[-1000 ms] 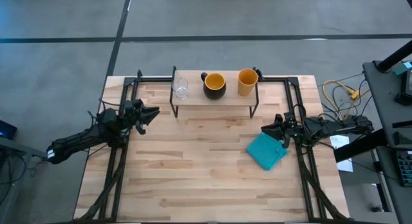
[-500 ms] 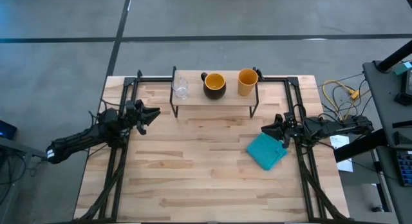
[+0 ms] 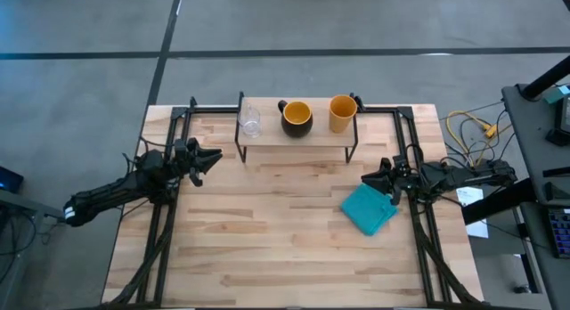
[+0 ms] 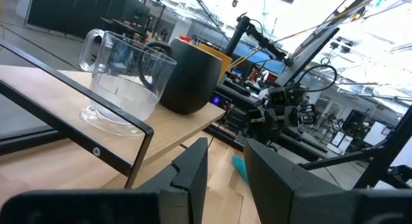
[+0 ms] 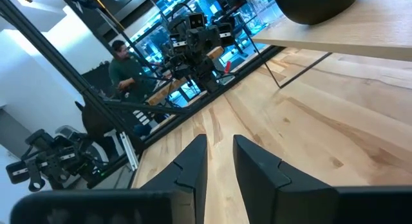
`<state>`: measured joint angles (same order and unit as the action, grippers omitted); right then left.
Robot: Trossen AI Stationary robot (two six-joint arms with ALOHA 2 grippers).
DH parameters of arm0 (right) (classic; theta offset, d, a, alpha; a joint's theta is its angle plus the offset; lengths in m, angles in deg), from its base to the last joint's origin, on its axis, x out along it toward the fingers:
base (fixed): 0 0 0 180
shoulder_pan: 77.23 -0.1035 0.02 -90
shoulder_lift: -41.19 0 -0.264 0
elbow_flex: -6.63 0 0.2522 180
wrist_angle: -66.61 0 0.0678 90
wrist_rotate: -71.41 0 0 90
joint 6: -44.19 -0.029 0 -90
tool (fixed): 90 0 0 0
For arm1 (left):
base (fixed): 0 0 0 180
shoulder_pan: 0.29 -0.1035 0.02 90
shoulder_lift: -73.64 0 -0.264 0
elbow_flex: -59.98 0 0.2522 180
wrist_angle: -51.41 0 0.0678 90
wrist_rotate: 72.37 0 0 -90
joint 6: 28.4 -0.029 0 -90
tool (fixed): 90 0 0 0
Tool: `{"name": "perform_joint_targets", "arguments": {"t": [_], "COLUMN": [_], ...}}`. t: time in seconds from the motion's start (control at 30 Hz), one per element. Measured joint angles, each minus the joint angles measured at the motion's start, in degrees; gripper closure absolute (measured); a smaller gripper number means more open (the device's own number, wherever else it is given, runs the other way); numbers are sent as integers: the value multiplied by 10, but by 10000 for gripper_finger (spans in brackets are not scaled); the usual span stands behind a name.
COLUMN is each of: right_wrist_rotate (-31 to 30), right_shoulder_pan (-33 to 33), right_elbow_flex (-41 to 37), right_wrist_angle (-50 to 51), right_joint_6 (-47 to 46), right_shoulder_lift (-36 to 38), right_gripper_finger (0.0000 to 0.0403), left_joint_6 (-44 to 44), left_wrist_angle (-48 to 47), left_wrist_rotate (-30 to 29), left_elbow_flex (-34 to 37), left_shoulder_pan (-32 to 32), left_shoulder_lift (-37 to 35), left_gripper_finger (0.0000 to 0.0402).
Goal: Stack small to large cups/mugs on shelf
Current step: Return to Home Position
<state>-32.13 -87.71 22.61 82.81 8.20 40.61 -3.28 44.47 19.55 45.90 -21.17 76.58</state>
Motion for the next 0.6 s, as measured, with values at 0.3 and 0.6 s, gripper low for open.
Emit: {"name": "perform_joint_targets", "arguments": {"t": [0.3, 0.6], "right_wrist_rotate": [0, 0], "right_shoulder_pan": [0, 0], "right_elbow_flex": [0, 0], "right_wrist_angle": [0, 0], "right_joint_6": [0, 0], "right_shoulder_lift": [0, 0], "right_gripper_finger": [325, 329], "left_joint_6": [0, 0], "left_wrist_angle": [-1, 0], "left_wrist_rotate": [0, 0], "left_elbow_flex": [0, 1], "left_shoulder_pan": [0, 0], "left_shoulder_lift": [0, 0], "left_gripper_finger": [313, 313]}}
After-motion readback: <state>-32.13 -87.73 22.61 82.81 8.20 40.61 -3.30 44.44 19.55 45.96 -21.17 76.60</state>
